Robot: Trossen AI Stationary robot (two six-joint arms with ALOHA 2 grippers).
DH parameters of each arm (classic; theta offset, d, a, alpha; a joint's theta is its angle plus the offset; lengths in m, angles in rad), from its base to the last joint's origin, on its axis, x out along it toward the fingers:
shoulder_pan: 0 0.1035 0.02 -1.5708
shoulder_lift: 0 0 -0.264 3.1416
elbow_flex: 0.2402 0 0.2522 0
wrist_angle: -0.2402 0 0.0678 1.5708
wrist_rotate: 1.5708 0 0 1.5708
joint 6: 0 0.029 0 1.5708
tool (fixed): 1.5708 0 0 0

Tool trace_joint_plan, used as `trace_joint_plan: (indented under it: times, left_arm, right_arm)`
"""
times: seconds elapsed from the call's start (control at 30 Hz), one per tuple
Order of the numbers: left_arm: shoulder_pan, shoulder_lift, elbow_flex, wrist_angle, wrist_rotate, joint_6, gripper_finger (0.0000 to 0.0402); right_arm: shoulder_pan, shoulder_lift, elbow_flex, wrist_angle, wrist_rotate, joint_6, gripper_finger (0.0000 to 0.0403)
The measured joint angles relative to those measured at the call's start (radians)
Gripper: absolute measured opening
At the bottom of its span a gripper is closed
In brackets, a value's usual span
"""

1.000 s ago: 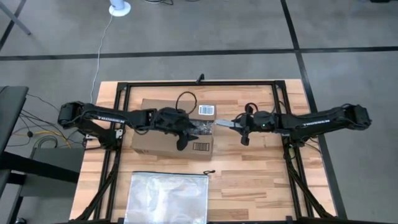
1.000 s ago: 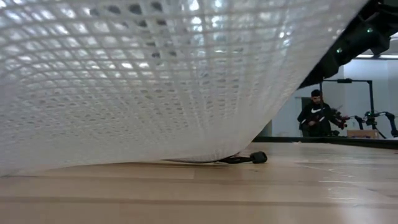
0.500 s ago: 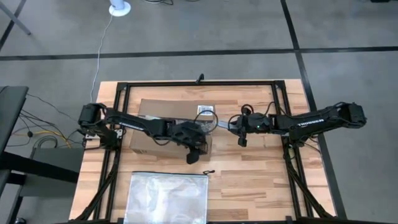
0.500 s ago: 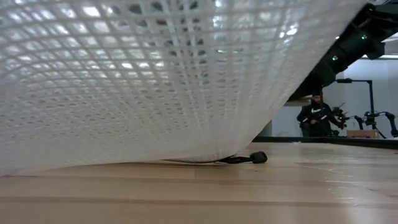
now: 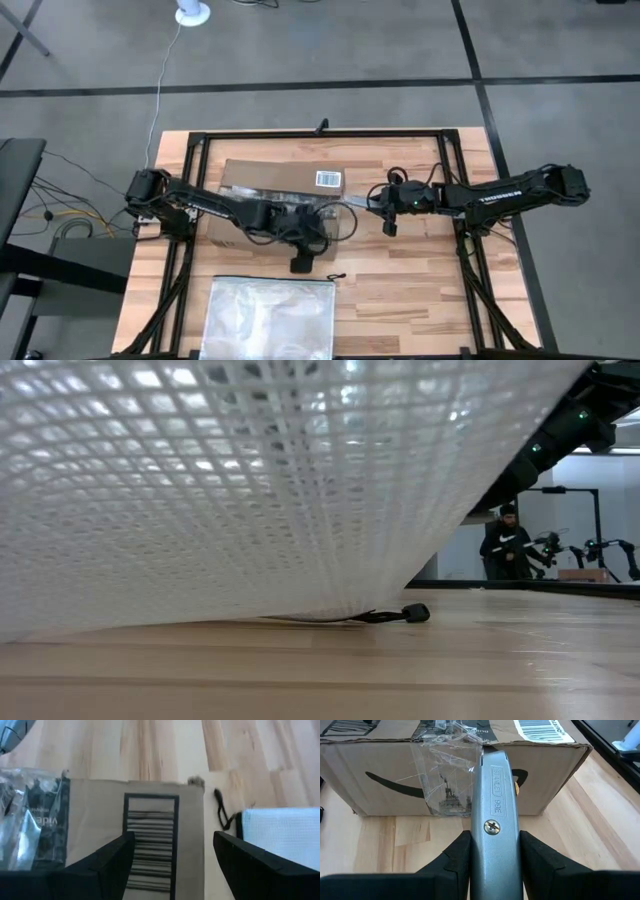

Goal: Unpack boxes
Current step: Open the box using the cutter

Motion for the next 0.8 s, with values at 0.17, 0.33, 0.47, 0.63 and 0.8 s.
trace_joint_plan:
  times: [0.17,0.33,0.47,0.63,0.8]
  left_arm:
    - [-0.009,0.014,-0.002,0.002,-0.083,0.037,0.0256]
    - [-0.010,0.035,-0.001,0.000,-0.110,0.083,0.0256]
    - [-0.010,0.047,-0.001,0.007,-0.137,0.085,0.0256]
    - [-0.008,0.047,-0.001,0.004,-0.152,0.081,0.0256]
    - [-0.008,0.048,-0.002,0.006,-0.178,0.094,0.0256]
  right_arm:
    - [0.003,0.000,0.001,-0.007,0.001,-0.001,0.0114]
    - [0.010,0.000,0.002,-0.001,-0.002,0.008,0.0114]
    - [0.036,0.000,0.019,-0.008,-0.001,0.012,0.0114]
    - [0.074,0.000,0.067,-0.052,0.012,0.036,0.0114]
    - [0.107,0.000,0.094,-0.102,0.016,0.050,0.0114]
